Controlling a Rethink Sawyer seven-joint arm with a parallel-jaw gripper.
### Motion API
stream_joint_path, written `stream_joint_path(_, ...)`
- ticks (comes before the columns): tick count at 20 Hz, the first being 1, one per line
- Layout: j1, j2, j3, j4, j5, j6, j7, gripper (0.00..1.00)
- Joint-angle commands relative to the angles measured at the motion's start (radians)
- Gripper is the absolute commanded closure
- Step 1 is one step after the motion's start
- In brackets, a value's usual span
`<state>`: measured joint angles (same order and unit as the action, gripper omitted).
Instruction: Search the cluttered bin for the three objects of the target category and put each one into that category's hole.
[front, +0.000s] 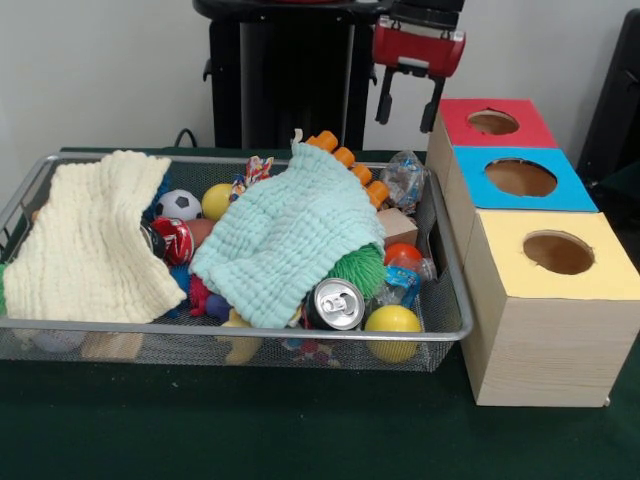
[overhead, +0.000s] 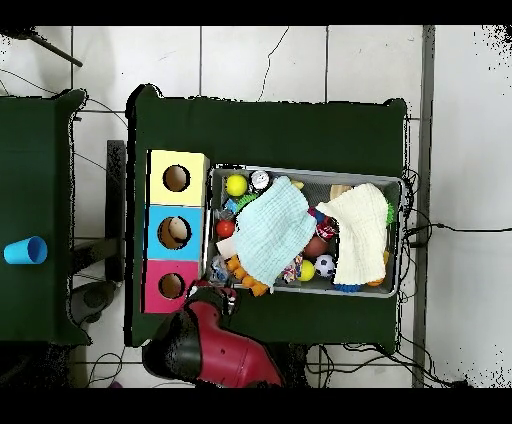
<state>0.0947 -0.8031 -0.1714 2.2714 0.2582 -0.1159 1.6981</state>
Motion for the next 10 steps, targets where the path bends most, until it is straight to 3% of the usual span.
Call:
stream_joint_path(1,0.003,0.099,0.0,-0.086,-0.004,-0.089,0.179,0.0)
stream_joint_path(10,-0.001,0.086,0.0,-0.087,-0.002,-0.068,0.176,0.0)
